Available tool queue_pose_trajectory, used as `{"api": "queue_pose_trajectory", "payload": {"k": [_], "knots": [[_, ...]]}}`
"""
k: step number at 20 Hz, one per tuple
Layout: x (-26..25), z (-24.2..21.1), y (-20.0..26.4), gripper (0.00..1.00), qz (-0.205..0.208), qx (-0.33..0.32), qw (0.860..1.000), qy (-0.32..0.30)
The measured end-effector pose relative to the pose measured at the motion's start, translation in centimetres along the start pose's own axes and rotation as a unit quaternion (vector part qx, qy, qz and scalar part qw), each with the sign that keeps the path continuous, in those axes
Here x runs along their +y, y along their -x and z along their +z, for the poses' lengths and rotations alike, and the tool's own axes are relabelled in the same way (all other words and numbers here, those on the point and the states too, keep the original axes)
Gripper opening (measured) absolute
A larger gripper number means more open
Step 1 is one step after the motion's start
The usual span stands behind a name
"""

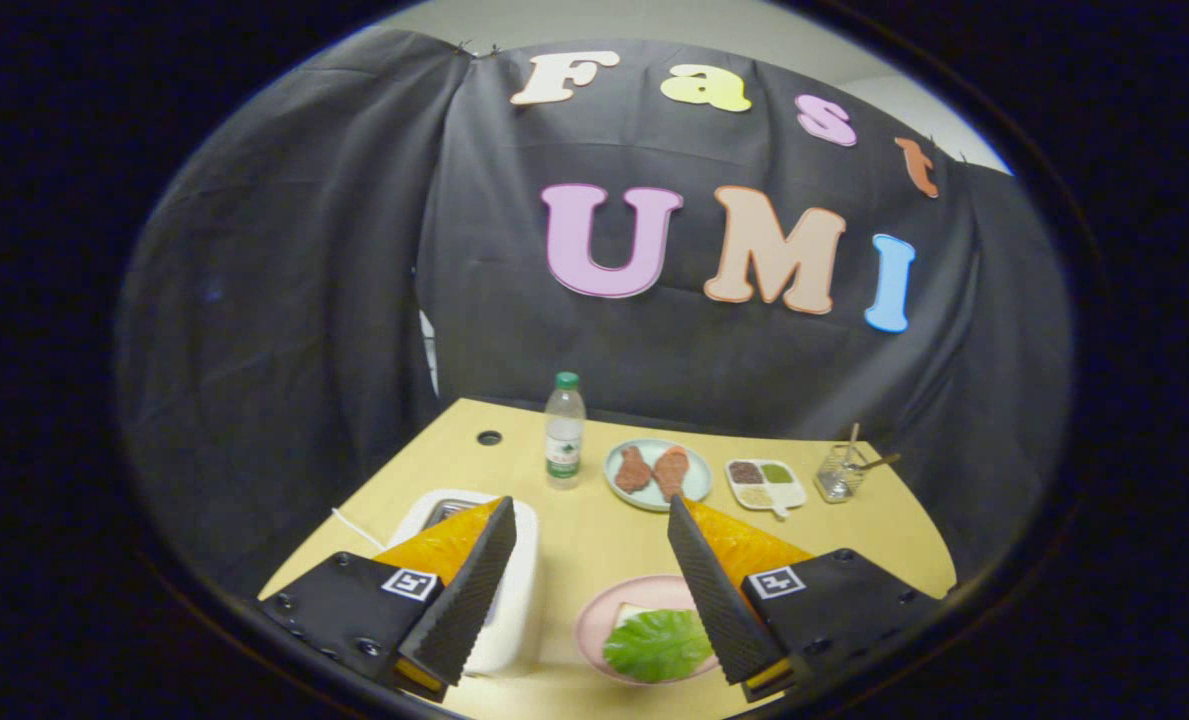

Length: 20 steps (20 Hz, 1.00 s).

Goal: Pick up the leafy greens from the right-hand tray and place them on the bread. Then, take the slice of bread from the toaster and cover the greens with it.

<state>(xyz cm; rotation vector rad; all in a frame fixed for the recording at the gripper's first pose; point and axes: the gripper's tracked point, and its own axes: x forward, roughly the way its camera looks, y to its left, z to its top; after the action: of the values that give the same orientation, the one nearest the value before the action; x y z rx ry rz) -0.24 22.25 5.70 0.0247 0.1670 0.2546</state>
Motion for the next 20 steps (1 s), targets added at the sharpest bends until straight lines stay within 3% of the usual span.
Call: {"api": "queue_pose_trajectory", "payload": {"k": [4,11,17,20], "knots": [[4.7,-2.2,-0.3,0.96,0.031,0.047,0.998,-0.018],[6.9,-8.3,-2.8,0.97,0.016,0.158,0.987,0.034],[6.6,-11.1,-3.6,0.56,-0.017,0.25,0.968,0.023],[7.3,-11.8,-4.5,0.36,0.001,0.286,0.958,0.009]]}}
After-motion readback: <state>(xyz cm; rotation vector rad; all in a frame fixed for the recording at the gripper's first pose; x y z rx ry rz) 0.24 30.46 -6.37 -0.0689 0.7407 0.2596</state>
